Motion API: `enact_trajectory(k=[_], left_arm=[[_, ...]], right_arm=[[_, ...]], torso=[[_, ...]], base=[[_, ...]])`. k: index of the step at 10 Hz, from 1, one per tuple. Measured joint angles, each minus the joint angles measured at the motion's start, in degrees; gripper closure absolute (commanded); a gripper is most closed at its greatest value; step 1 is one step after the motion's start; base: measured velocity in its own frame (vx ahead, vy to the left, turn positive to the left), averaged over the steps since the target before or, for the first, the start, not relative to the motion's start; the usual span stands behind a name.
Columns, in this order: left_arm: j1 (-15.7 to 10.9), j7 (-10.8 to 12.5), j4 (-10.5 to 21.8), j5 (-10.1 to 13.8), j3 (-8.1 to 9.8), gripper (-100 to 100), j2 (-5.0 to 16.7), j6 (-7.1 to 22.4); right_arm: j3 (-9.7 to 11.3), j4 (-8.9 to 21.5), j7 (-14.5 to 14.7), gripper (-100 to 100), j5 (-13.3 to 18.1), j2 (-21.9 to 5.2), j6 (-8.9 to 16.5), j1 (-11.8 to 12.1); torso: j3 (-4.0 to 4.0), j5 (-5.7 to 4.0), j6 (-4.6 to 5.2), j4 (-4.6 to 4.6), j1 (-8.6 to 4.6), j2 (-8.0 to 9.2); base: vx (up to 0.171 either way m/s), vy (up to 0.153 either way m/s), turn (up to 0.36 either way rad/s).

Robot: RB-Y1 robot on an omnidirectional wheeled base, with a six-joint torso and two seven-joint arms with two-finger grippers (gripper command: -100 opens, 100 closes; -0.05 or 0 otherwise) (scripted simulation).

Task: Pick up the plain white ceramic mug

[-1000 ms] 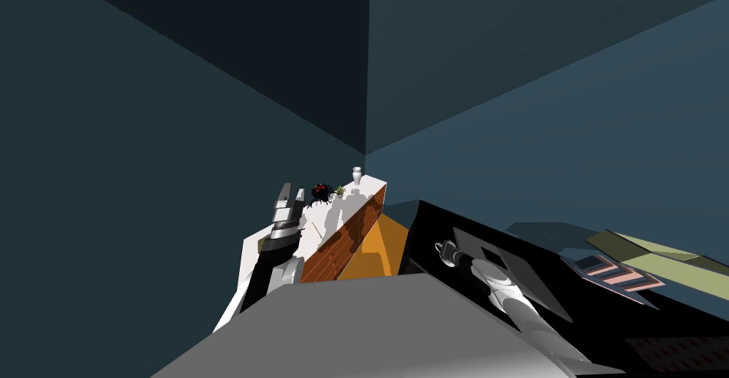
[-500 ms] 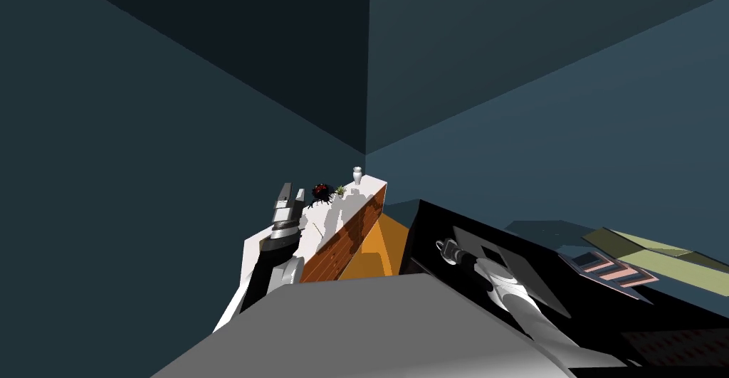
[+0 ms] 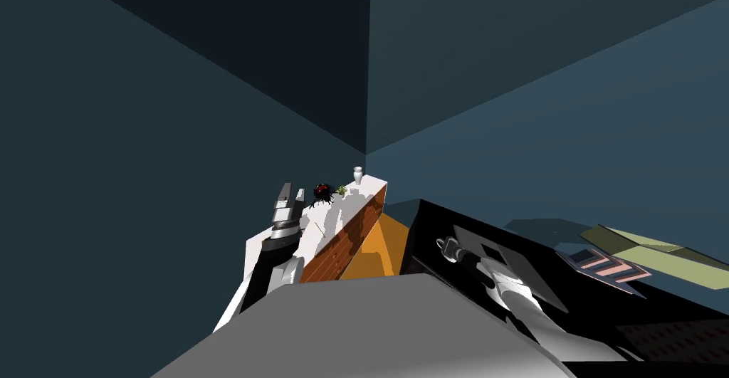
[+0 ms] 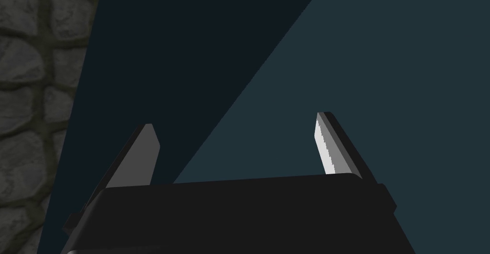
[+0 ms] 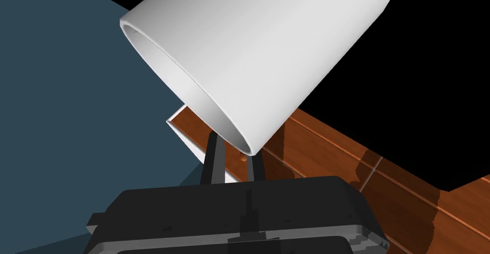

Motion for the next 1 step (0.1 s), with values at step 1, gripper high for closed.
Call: enact_trajectory(k=[1], left_arm=[[0.0,0.0,0.0,0.0,0.0,0,0.0,0.0]], right_arm=[[0.0,0.0,0.4,0,-0.1,0.0,-0.1,0.0]], torso=[[-0.01,-0.01,0.01,0.0,-0.07,-0.01]], base=[[0.0,0.0,0.0]])
